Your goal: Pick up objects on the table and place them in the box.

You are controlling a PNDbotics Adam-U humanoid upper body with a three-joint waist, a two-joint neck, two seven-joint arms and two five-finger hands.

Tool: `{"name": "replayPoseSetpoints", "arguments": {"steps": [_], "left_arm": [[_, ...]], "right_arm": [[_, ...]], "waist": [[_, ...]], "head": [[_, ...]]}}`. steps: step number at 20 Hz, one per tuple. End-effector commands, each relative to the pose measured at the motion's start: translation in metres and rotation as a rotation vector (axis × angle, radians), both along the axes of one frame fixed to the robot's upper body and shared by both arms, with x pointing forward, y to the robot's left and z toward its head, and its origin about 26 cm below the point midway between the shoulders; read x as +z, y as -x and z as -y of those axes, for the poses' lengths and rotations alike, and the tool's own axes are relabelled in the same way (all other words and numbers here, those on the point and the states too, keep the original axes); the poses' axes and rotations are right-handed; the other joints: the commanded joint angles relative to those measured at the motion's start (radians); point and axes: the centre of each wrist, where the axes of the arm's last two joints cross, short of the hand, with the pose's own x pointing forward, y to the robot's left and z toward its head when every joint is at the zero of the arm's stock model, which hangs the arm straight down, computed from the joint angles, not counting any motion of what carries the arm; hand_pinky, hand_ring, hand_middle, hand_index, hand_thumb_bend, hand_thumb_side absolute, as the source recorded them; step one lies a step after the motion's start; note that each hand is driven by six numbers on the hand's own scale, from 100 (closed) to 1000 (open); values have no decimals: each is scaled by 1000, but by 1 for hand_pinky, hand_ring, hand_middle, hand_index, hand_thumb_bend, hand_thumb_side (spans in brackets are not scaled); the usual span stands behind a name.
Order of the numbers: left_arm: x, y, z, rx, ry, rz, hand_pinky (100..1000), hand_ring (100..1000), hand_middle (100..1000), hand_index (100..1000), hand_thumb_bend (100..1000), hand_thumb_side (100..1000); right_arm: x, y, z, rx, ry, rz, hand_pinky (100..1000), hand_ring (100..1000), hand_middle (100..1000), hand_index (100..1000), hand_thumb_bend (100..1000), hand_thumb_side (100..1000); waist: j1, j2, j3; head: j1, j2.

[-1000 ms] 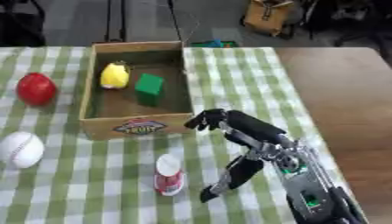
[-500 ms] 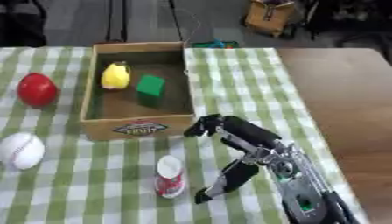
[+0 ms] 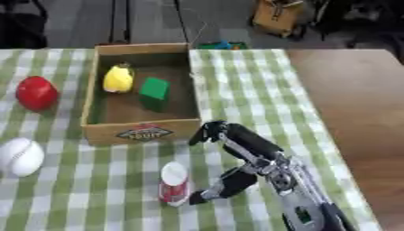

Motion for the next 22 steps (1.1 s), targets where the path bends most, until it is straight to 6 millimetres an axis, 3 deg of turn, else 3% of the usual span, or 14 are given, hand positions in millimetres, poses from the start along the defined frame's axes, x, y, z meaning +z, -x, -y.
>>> {"name": "replayPoseSetpoints", "arguments": {"steps": [1,4,5,7,14,22], "left_arm": [[7,1,2,-8,-8,26,434,656,766,771,171,1000],[7,2,-5,1,-50,40,429,657,764,774,157,1000],[7,3,-9,1,-70,45,424,658,762,777,144,1000],[6,5,-19,5,-122,57,416,658,761,778,129,1000],[5,16,-69,116,-269,70,400,659,757,778,100,1000],[3,19,-75,168,-301,51,390,659,761,778,100,1000]], "right_arm": [[1,-1,-2,-9,-8,24,690,721,677,741,854,482],[0,0,1,-10,-23,38,692,723,679,741,829,542],[1,1,2,-11,-30,42,693,722,680,740,796,621],[1,2,6,-20,-46,53,696,724,683,739,777,642],[3,4,8,1,-68,78,704,727,693,739,800,676],[1,4,8,33,-119,57,708,722,693,734,830,627]], "waist": [[4,-15,2],[9,-19,5],[11,-21,6],[14,-25,9],[28,-28,16],[34,-26,10]], "head": [[-6,-11],[-9,2],[-10,6],[-16,11],[-23,14],[-22,13]]}}
